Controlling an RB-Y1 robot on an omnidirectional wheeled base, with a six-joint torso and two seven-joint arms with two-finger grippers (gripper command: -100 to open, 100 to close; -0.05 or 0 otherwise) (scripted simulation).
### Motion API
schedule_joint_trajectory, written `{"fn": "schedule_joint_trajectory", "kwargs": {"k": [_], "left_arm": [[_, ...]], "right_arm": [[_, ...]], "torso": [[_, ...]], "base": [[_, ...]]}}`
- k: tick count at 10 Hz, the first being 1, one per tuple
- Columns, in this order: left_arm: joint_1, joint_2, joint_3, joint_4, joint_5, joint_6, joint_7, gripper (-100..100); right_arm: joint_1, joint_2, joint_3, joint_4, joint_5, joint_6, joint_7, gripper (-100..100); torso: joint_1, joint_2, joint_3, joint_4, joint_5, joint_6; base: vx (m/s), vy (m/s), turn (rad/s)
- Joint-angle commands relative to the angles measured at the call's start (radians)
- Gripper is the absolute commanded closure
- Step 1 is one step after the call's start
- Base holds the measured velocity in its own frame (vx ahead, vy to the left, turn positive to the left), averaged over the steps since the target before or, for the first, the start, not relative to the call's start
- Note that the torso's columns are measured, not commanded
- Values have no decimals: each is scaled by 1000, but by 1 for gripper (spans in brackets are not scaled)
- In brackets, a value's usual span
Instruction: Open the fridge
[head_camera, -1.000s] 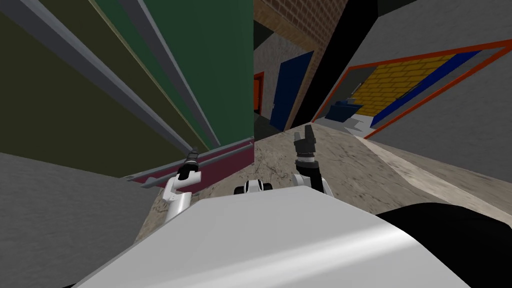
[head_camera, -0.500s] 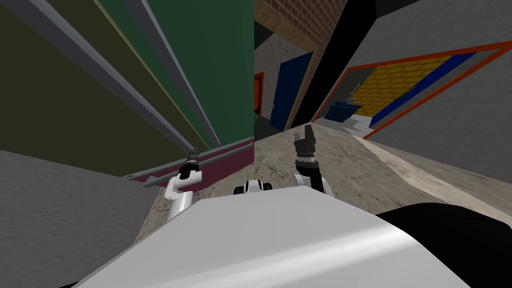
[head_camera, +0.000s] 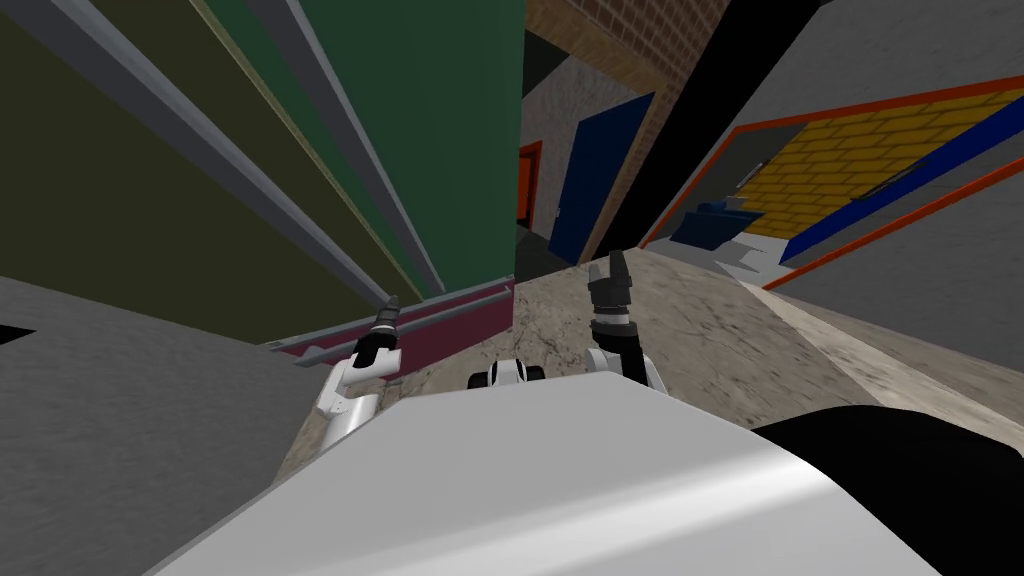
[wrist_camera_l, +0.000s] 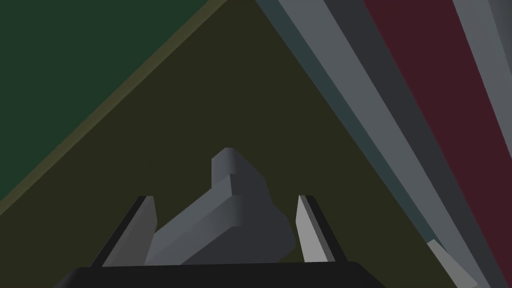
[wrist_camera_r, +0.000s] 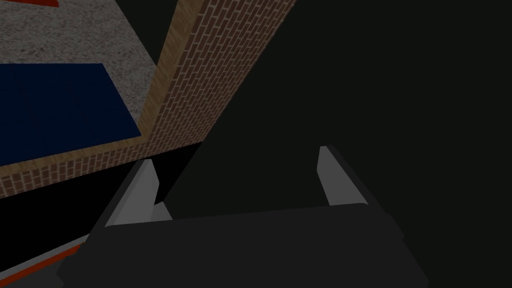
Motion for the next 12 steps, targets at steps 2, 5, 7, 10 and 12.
{"fn": "schedule_joint_trajectory", "kwargs": {"k": [2,5,7,10,12], "left_arm": [[37,13,-29,-26,17,-8,8,100],[54,47,-94,-60,38,-12,16,100],[63,69,-136,-82,51,-14,20,100],[72,92,-179,-105,64,-17,25,100],[77,103,-200,-116,71,-18,27,100]], "right_arm": [[0,0,0,0,0,0,0,0],[-1,0,0,0,0,0,0,0],[-1,0,0,0,0,0,0,0],[-1,0,0,0,0,0,0,0],[-1,0,0,0,0,0,0,0]], "torso": [[-1,-1,-1,0,0,1],[6,9,5,4,0,1],[3,10,6,5,-1,-5],[4,-3,-2,6,-6,-6],[2,8,4,7,-4,-4]], "base": [[42,-28,89],[-182,163,-162],[-267,181,-178],[-182,146,-93],[-230,161,-123]]}}
